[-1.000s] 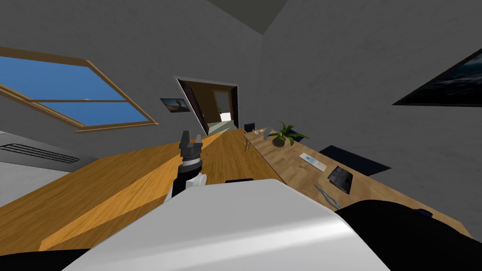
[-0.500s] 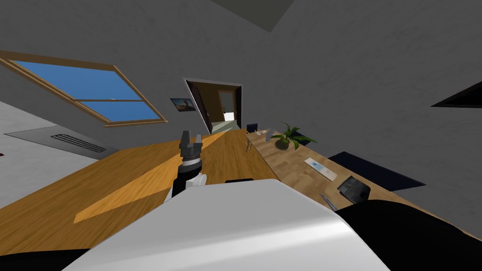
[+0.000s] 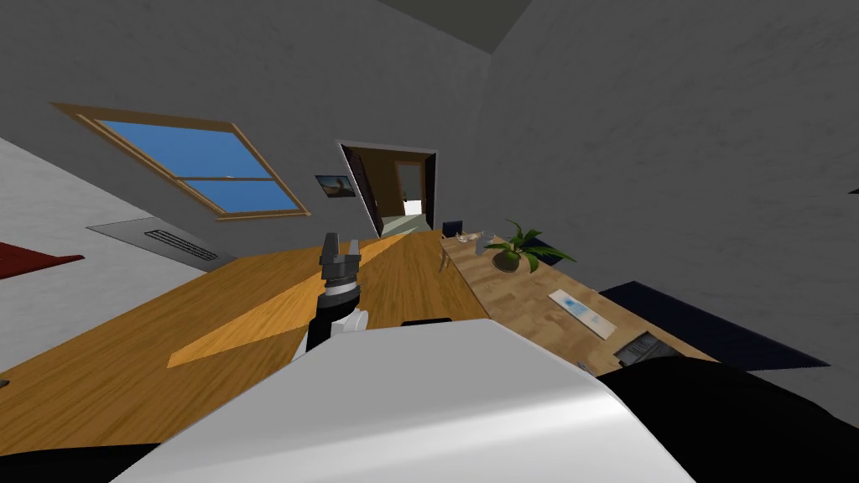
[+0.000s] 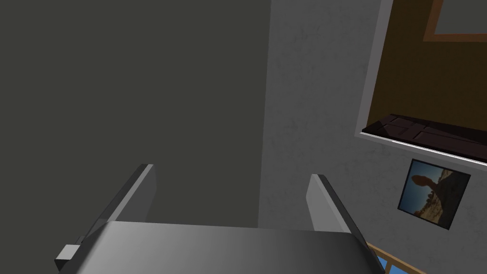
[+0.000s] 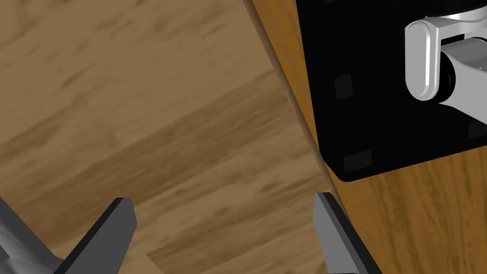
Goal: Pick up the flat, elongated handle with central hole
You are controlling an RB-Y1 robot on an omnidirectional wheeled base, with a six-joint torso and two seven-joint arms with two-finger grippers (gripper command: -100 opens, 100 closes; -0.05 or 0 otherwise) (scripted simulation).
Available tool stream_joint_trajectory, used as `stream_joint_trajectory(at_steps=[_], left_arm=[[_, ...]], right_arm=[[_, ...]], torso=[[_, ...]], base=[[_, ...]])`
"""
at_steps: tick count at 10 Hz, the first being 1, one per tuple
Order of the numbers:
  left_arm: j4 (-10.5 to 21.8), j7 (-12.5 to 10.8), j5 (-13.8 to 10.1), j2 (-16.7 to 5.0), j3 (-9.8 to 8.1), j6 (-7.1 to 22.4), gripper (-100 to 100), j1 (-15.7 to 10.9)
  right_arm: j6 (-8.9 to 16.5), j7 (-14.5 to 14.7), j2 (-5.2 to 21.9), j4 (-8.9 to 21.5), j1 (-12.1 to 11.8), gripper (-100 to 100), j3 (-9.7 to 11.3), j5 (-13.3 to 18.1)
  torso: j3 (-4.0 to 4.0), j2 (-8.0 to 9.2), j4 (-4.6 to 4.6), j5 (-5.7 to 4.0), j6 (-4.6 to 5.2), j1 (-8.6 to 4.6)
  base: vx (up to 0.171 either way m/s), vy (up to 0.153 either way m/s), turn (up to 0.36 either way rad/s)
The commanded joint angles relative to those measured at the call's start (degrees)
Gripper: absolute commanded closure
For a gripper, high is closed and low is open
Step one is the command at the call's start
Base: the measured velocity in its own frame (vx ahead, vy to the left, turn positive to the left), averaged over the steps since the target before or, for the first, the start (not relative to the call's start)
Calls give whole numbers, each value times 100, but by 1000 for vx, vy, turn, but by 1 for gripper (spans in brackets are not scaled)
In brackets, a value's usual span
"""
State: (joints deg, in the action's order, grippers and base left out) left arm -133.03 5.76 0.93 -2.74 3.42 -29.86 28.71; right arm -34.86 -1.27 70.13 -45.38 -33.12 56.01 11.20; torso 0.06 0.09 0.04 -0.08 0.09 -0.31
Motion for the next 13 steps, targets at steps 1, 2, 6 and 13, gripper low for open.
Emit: stream_joint_trajectory(at_steps=[1, 2, 6, 13], left_arm=[[0, 0, 0, 0, 0, 0, 0, 0], [0, 0, 0, 0, 0, 0, 0, 0], [0, 0, 0, -1, -1, 0, 0, 0], [0, 0, 0, 0, 0, 0, 0, 1]], right_arm=[[-30, 41, -45, 286, 194, -100, 56, 87], [-19, 73, -60, 451, 328, -100, 80, 143], [26, 168, -221, 814, 760, -100, 109, 298], [227, 261, -733, 1110, 854, -100, 48, 403]], torso=[[0, 0, 0, 0, 0, 0], [1, 2, 1, 0, -3, -5], [1, 1, 1, -7, -1, -29], [-2, -4, -1, 4, 4, 22]], base=[[-9, -98, 127], [6, -156, 215], [-15, -164, 140], [-2, -56, 33]])
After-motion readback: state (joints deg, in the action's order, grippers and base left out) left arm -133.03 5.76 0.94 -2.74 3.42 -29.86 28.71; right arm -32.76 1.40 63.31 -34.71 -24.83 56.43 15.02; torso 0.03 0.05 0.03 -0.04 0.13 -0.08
